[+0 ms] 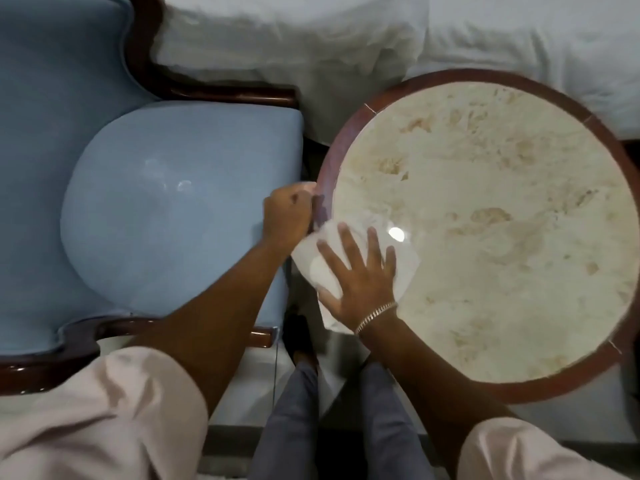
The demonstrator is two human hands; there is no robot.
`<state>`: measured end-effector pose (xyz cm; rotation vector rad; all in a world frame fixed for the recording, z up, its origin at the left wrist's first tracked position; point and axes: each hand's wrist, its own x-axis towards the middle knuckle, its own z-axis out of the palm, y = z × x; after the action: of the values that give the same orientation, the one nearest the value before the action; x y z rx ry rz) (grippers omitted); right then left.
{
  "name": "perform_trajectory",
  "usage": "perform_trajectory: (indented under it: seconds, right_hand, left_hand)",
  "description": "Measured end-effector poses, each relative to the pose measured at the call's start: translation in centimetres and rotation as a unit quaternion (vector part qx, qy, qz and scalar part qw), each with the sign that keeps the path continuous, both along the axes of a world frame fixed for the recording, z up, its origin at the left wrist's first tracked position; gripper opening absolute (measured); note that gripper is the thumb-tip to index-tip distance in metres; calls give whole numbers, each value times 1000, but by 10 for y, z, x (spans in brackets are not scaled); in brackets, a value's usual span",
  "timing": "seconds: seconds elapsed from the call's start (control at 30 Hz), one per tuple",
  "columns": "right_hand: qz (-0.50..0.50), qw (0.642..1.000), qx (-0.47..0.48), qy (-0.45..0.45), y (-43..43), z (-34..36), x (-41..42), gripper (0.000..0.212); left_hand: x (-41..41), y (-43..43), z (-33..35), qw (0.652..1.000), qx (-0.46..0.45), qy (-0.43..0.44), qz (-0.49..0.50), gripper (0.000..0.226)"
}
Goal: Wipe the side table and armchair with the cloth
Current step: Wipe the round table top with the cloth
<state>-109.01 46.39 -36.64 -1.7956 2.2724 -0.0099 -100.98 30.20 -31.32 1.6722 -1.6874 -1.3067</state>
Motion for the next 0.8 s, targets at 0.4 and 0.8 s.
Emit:
perform_trajectory:
  seconds: [0.4, 0.8]
  right_hand:
    - [-371, 928, 34, -30, 182, 17, -177, 91]
    - [-406, 914, 7, -10, 228, 6, -184, 89]
  left_hand:
    - [-34, 85, -60, 834, -208, -349, -372, 86]
    - [-169, 77, -69, 806, -272, -328, -411, 89]
